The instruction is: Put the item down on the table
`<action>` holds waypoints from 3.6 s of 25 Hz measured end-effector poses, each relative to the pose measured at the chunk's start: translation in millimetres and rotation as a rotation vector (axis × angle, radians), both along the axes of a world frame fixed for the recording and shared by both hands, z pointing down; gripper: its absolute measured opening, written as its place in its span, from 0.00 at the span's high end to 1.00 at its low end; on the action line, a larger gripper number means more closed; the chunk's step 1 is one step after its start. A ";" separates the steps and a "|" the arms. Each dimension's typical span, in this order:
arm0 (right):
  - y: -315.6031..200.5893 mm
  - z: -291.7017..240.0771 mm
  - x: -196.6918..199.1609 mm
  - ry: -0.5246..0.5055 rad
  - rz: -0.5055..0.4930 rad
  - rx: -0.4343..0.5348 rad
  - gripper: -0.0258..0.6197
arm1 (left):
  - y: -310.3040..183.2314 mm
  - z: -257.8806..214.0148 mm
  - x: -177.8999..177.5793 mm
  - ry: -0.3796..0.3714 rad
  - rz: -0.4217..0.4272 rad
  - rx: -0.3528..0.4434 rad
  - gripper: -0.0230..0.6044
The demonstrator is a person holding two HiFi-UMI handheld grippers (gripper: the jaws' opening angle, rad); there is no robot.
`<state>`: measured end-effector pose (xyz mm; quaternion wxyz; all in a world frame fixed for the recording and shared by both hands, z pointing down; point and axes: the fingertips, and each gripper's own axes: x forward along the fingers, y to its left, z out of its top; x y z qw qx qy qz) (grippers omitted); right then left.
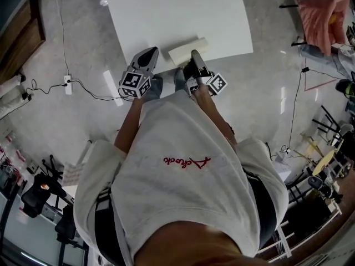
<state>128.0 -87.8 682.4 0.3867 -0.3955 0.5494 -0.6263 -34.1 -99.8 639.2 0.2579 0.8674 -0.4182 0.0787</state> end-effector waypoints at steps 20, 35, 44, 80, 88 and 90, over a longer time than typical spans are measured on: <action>-89.8 23.6 -39.4 0.044 -0.013 -0.054 0.72 | 4.7 -8.7 -9.3 0.013 -0.038 0.022 0.95; -139.8 36.2 -45.4 0.131 0.073 -0.209 0.74 | 2.2 -11.9 -13.4 0.020 -0.040 0.029 0.95; -142.0 39.0 -53.1 0.168 -0.001 -0.248 0.61 | 1.1 -10.1 -14.4 0.023 -0.033 0.030 0.95; -104.2 41.6 -87.5 1.105 -0.970 0.088 0.63 | -0.9 -11.6 2.4 0.040 0.018 0.023 0.95; -105.6 50.1 -74.2 1.218 -0.949 0.059 0.89 | -0.4 -11.4 -0.4 0.042 0.008 0.021 0.95; -105.6 51.6 -72.1 1.227 -0.934 0.053 0.95 | -0.6 -11.7 -1.9 0.042 0.006 0.022 0.95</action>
